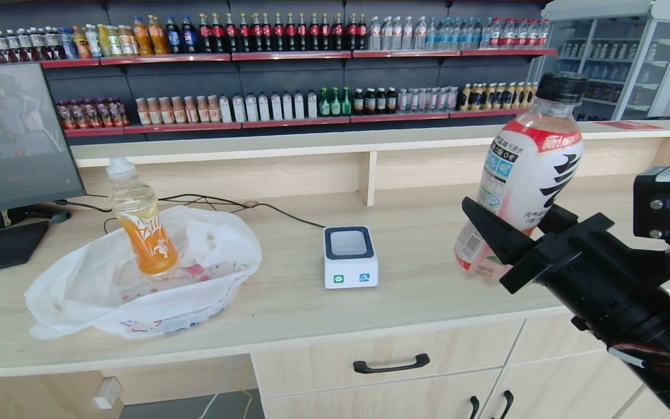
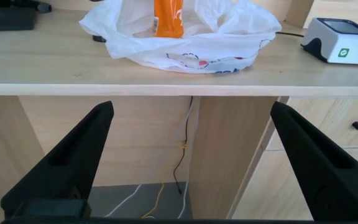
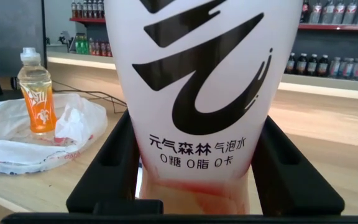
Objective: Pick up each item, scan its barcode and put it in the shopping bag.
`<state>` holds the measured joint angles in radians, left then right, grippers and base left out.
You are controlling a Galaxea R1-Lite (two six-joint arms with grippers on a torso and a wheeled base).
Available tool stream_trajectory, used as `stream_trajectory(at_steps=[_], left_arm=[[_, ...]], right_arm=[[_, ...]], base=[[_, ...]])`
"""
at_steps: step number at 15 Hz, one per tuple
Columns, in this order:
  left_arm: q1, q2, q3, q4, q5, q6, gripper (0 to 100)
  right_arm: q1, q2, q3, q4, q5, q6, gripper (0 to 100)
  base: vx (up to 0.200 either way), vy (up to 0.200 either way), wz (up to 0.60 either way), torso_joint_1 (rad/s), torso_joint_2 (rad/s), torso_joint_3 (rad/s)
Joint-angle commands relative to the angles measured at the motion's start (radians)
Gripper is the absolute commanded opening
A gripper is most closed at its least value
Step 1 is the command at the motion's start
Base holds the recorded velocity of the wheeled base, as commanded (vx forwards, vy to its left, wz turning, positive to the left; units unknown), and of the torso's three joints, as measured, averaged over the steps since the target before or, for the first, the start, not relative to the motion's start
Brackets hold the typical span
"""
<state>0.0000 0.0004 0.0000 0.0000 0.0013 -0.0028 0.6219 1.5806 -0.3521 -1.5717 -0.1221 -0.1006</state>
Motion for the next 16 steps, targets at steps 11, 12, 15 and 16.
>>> stream_trajectory(at_steps=[11,12,15,16], left_arm=[[0.0,0.0,0.0,0.0,0.0,0.001,100],[0.0,0.0,0.0,0.0,0.0,0.001,100],[0.0,0.0,0.0,0.0,0.0,0.001,100],[0.0,0.0,0.0,0.0,0.0,0.001,100]], right_arm=[[-0.014,0.032,0.009,0.001,0.064,-0.08,0],[-0.014,0.067,-0.007,0.001,0.062,-0.113,0],[-0.068,0.144,-0.136,0.001,0.064,-0.252,0],[-0.065,0.196,-0.202,0.001,0.068,-0.263,0]], base=[[0.0,0.109,0.0,0.003,0.0,0.001],[0.0,0.0,0.0,0.0,0.0,0.0],[0.0,0.0,0.0,0.0,0.0,0.0],[0.0,0.0,0.0,0.0,0.0,0.0]])
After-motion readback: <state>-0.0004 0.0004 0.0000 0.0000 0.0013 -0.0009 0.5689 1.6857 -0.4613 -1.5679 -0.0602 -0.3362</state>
